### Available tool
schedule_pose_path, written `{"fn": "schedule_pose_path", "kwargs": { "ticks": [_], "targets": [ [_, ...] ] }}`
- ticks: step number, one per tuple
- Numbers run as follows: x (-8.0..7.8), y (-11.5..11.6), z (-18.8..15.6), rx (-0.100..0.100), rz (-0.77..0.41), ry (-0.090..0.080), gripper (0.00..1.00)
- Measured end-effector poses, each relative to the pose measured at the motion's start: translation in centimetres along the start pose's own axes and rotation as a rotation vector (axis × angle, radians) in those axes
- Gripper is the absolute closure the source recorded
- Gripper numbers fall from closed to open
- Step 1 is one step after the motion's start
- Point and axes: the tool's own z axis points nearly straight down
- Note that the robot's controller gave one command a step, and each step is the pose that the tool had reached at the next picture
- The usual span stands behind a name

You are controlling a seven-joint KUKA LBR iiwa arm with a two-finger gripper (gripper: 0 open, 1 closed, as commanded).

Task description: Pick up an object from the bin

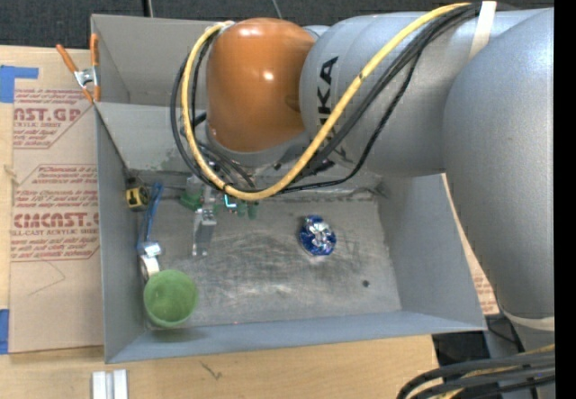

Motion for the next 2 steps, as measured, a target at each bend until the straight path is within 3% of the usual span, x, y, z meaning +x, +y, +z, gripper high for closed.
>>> {"fn": "schedule_pose_path", "kwargs": {
  "ticks": [1,2],
  "targets": [
    [8.0,-1.9,8.9,0.004,-0.003,0.006,0.0],
    [6.0,-0.6,11.2,-0.006,-0.075,-0.019,0.0]
  ]
}}
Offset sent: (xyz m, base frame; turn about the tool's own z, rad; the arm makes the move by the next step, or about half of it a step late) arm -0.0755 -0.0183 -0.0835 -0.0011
